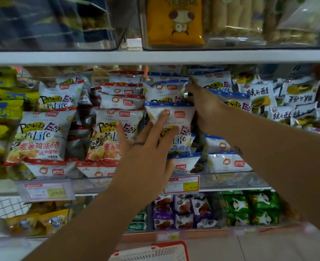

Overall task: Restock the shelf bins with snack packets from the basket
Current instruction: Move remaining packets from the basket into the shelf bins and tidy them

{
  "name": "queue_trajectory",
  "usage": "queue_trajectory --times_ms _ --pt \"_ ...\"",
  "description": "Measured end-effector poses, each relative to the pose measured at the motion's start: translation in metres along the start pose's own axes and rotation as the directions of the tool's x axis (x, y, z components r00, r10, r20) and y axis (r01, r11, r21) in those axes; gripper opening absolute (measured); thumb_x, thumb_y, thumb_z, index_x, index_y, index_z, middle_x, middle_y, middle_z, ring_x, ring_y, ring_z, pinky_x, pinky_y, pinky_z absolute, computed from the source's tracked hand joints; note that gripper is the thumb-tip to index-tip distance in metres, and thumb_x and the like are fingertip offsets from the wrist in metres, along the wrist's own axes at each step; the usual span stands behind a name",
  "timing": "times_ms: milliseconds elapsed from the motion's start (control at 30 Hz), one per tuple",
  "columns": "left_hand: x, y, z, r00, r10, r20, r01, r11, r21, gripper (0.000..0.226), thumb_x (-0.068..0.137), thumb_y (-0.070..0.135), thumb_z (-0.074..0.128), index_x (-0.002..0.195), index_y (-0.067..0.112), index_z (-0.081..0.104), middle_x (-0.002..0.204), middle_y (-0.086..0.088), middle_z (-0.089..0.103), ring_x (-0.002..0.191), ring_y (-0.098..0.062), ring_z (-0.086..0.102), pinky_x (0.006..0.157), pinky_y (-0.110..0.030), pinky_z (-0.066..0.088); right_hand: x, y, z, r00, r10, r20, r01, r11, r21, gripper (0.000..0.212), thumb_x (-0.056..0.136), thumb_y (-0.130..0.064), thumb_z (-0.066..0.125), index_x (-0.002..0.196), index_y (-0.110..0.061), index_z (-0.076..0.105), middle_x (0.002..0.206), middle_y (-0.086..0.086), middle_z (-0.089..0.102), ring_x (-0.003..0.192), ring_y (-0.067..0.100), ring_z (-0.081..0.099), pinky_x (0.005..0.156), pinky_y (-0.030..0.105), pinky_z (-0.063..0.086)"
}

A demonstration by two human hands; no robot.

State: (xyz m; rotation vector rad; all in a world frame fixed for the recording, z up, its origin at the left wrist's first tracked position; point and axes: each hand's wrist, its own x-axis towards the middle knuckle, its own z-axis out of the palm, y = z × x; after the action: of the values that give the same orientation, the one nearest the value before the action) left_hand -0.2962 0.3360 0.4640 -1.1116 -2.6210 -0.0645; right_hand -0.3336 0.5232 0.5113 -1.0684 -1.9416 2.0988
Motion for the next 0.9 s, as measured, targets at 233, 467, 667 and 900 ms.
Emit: queue_trajectory --times_ms 233,467,667,900 --pt "-0.005 0.011 -0.018 0.997 -0.041 0.061 0.043 0.999 -0.028 0.058 0.087 0.049 0.047 0.141 0.029 0.043 0.161 -0.005 0.022 0.139 -0.036 0.039 0.104 -0.079 0.009 -0.055 -0.009 -0.025 0.954 -0.276 0.116 0.294 0.936 -0.195 0.03 0.1 -0.042 0.042 0.109 -0.021 0.063 0.108 0.001 0.062 0.101 0.02 0.059 0.096 0.038 0.045" --pt "0.006 0.082 -0.053 0.996 0.018 0.084 0.049 0.685 -0.727 0.054 0.103 0.035 0.038 0.152 0.04 0.015 0.159 0.022 0.002 0.142 0.002 0.008 0.102 -0.002 0.004 -0.092 0.043 -0.104 0.835 -0.532 -0.14 0.418 0.78 -0.466 0.041 0.102 -0.029 0.045 0.143 -0.032 0.046 0.139 -0.012 0.052 0.124 0.001 0.05 0.104 0.027 0.043" --pt "0.074 0.126 -0.034 0.884 -0.136 0.447 0.454 0.468 -0.758 0.08 0.1 0.029 0.045 0.154 0.023 -0.013 0.164 -0.004 -0.005 0.143 -0.038 0.028 0.113 -0.051 0.034 -0.068 0.054 -0.121 0.923 -0.358 -0.143 0.272 0.868 -0.416 0.056 0.103 -0.032 0.043 0.155 -0.025 0.023 0.153 -0.005 0.038 0.12 0.009 0.046 0.087 0.018 0.041" --pt "0.064 0.131 -0.014 0.881 -0.137 0.452 0.416 0.678 -0.606 0.08 0.096 0.038 0.047 0.155 0.022 -0.005 0.155 -0.011 0.024 0.134 -0.035 0.037 0.109 -0.051 0.036 -0.062 0.061 -0.124 0.883 -0.469 -0.026 0.359 0.71 -0.606 0.064 0.097 -0.035 0.057 0.153 -0.023 0.028 0.156 -0.003 0.032 0.138 0.014 0.035 0.1 0.023 0.031"
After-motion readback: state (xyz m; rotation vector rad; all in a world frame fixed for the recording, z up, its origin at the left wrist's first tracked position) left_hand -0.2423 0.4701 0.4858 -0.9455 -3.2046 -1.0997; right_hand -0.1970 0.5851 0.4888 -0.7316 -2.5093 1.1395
